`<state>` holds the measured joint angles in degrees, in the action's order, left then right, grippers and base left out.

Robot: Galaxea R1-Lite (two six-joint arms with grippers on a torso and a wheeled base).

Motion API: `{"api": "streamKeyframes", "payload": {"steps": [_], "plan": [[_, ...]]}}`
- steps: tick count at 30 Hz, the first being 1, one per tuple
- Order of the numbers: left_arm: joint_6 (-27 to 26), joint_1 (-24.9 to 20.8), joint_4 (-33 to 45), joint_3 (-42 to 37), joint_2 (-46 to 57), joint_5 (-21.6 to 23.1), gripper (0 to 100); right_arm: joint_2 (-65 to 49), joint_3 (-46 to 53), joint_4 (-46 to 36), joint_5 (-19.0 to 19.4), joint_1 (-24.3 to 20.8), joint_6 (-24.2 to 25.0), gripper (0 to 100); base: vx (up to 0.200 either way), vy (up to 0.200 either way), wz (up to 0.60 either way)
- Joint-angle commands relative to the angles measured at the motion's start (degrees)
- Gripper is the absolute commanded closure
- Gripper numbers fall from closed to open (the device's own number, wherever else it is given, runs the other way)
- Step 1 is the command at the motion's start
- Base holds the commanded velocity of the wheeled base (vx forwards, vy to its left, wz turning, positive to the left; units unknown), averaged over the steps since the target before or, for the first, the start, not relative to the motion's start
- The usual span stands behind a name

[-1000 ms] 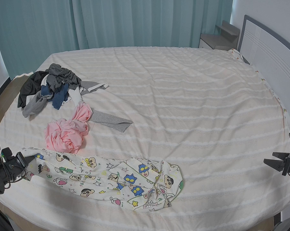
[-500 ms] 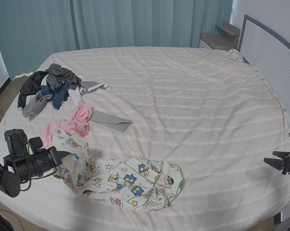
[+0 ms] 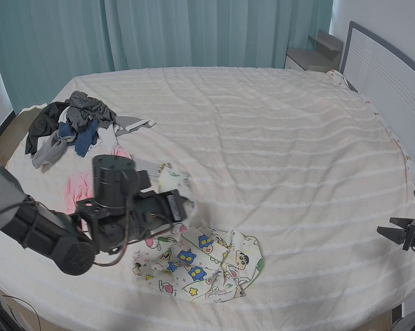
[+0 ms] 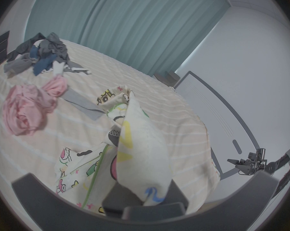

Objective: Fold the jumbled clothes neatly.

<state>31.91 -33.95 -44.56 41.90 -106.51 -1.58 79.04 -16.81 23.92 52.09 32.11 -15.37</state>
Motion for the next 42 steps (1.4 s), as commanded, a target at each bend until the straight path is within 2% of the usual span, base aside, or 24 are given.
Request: {"api": "streamKeyframes", "payload": {"steps": [1, 8, 20, 21, 37, 42], "plan": [[2.89, -8.85, 1.05, 8.20, -10.39, -4.83, 100, 0.32, 0.11, 0.25, 0.03, 0.06, -0.01, 0, 0.000, 0.000, 0.00], [3.42, -12.19, 0.79, 9.78, -12.85, -6.24, 100, 0.50, 0.11, 0.25, 0.03, 0.06, -0.10, 0, 0.000, 0.000, 0.00], [5.00, -12.54, -0.79, 10.92, -14.43, -6.41, 100, 0.50, 0.29, 0.25, 0.03, -0.03, -0.10, 0, 0.000, 0.000, 0.00], [5.00, -12.54, -0.71, 10.84, -14.43, -6.50, 0, 0.59, 0.29, 0.25, 0.12, -0.03, -0.10, 0, 0.000, 0.000, 0.00], [5.26, -13.42, -5.37, 10.13, -14.25, -7.03, 0, 0.85, 0.29, 0.25, 0.03, -0.12, -0.10, 0, 0.000, 0.000, 0.00], [4.21, -12.28, -5.80, 7.93, -12.32, -10.54, 0, 0.85, 1.08, 0.16, 0.12, -0.56, -0.01, 0, 0.000, 0.000, 0.00]]}}
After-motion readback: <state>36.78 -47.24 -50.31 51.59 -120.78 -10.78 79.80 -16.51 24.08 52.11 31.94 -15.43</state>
